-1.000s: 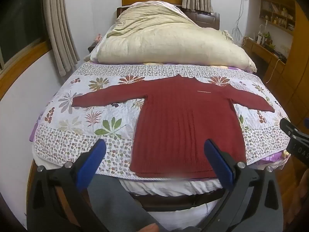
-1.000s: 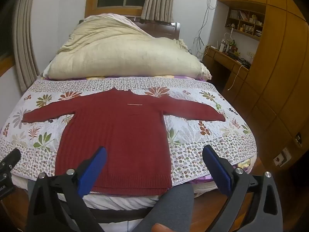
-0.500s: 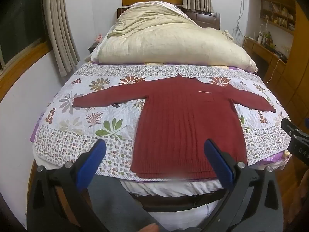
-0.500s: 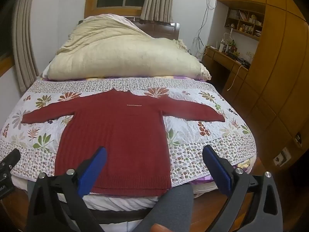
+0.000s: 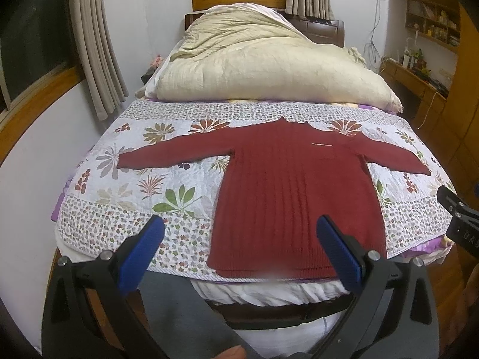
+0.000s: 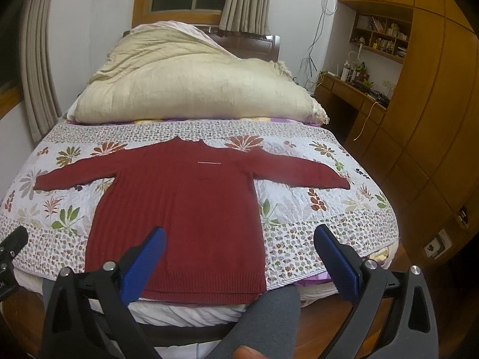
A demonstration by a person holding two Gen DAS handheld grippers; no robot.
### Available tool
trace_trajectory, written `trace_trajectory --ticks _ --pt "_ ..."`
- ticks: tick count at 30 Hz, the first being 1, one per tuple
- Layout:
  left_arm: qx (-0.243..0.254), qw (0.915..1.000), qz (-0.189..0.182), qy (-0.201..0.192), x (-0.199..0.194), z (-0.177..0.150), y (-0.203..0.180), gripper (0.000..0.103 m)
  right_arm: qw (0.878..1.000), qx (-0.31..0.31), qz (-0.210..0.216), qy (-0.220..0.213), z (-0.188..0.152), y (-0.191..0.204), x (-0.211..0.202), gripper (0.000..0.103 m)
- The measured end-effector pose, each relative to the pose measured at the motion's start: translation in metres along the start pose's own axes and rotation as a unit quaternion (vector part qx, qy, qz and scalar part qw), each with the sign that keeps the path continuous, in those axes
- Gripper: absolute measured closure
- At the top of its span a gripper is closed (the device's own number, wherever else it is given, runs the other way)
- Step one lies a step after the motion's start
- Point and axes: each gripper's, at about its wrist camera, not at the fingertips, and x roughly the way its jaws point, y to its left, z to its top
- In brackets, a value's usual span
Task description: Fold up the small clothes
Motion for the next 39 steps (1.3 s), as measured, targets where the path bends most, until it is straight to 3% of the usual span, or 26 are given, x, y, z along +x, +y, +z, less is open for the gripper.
trace_trajectory --ticks 39 --pt "-0.002 1.0 0.006 0.004 0.0071 -0.0018 0.0053 0.003 1.0 0.001 -0.004 0.009 -0.0047 0.0018 0.0083 0.004"
